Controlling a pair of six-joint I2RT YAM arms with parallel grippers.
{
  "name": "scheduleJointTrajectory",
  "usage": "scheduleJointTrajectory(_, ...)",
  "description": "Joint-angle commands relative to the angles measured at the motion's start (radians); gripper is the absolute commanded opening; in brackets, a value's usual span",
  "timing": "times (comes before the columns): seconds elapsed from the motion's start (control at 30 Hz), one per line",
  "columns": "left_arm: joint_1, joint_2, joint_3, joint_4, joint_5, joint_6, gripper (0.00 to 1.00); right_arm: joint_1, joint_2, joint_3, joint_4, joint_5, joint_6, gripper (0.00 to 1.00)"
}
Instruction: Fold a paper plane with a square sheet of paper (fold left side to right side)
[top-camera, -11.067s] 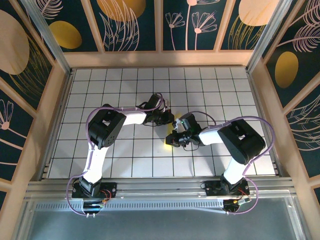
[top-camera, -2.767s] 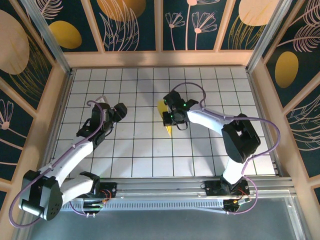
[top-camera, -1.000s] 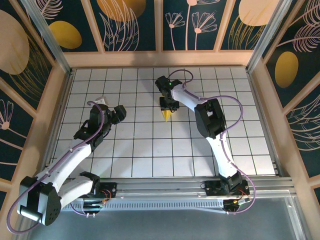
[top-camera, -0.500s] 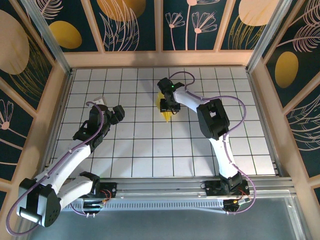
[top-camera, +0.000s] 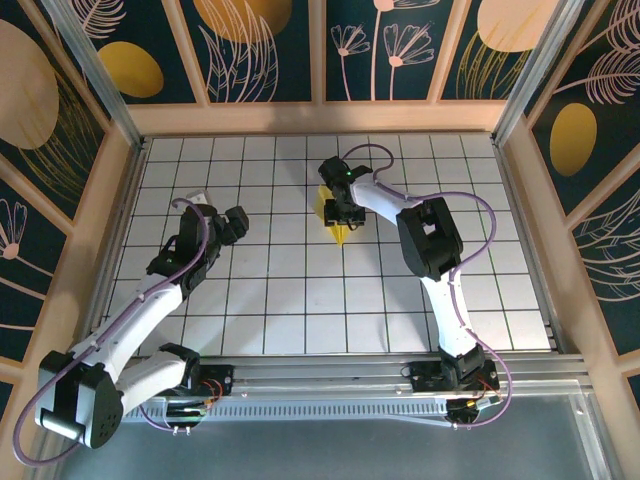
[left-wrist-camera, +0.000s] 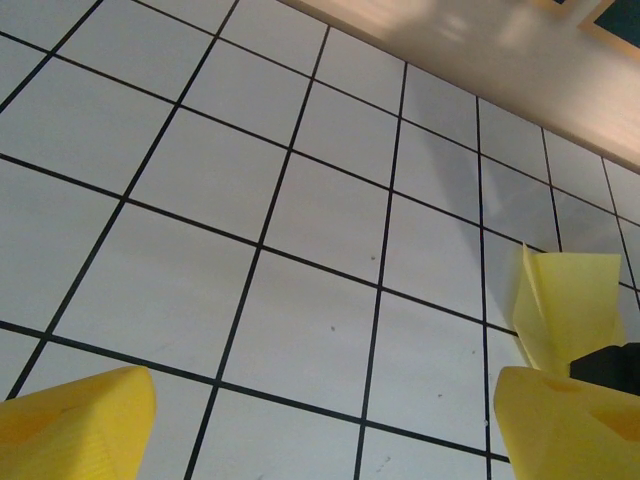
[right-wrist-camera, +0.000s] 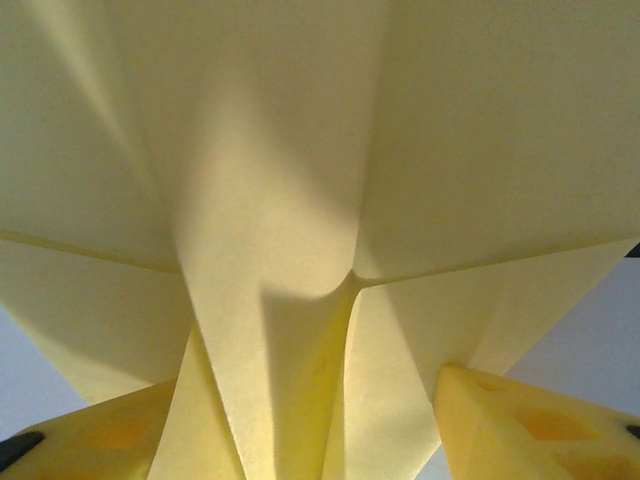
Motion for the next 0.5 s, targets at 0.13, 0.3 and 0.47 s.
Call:
scheduleJointTrajectory(0.13,0.008,0.010,0.045,-0.026,0.003,0.026,0.88,-0.010,-0.060,-0.016,-0.047,0.006,0.001,0.59)
scheduleJointTrajectory(0.3,0.008,0.009,0.065,-0.030,0.012,0.035,0.88,-0.008,-0.086,-0.020,-0.036,-0.008,-0.015,0.59)
scheduleJointTrajectory(0.47,0.007,0.009,0.081,-0.044,0.007,0.045,0.88,-0.007,-0.092,-0.022,-0.038,-0.011,-0.022,0.59)
